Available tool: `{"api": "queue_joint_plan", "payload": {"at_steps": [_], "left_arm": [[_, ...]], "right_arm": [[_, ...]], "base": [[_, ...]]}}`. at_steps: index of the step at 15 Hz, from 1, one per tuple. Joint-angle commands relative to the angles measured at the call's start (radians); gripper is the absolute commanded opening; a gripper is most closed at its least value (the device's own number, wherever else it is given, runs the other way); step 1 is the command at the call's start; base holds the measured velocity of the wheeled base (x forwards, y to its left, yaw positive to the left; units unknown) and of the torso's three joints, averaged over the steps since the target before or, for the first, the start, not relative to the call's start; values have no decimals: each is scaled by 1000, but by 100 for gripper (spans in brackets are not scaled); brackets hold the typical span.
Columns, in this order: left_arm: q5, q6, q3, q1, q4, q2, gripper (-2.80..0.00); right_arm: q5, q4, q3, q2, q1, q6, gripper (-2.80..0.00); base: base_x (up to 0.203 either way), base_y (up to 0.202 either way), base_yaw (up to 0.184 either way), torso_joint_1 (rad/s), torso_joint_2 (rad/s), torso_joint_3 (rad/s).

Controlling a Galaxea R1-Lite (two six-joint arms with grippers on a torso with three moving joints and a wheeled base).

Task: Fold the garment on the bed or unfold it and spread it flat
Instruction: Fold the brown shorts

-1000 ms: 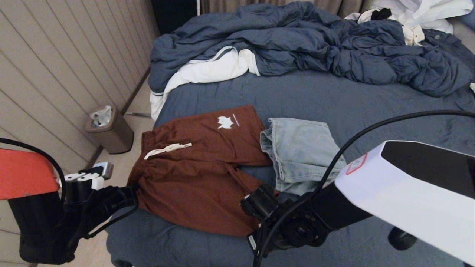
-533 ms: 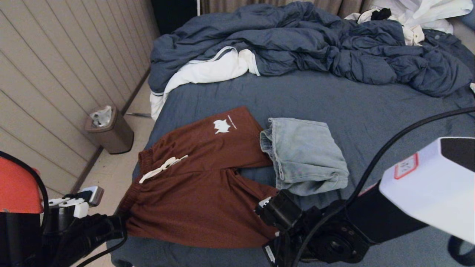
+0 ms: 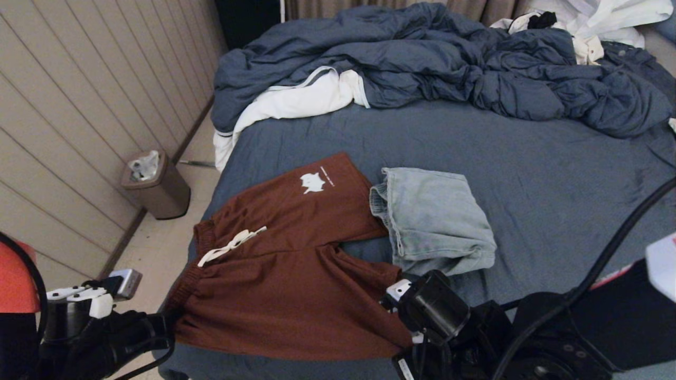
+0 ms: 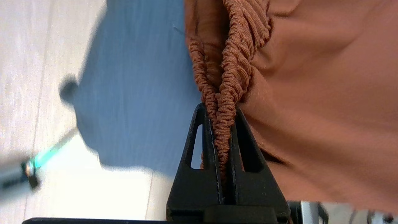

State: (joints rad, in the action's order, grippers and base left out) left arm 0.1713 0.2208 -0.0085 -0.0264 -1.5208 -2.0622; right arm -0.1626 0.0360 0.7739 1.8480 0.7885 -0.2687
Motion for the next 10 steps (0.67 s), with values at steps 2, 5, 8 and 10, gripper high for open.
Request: {"api": "queue_joint_plan", "payload": {"at_steps": [2, 5, 8, 10], "left_arm": [[-1, 4, -127, 27, -47, 108, -280], [-2, 3, -320, 110, 78, 128, -280], [3, 24, -490, 176, 252, 178, -280], [17, 53, -518, 190, 358, 251, -280]], "right_arm": [[-17, -2, 142, -34, -14, 4, -280], [-39, -65, 383, -13, -74, 37, -280], [-58, -137, 619, 64, -114, 51, -280], [-73, -183, 666, 83, -122, 55, -280]], "base": [[0, 0, 0, 0, 0, 0], [0, 0, 0, 0, 0, 0], [0, 0, 0, 0, 0, 0], [0, 0, 0, 0, 0, 0]]}}
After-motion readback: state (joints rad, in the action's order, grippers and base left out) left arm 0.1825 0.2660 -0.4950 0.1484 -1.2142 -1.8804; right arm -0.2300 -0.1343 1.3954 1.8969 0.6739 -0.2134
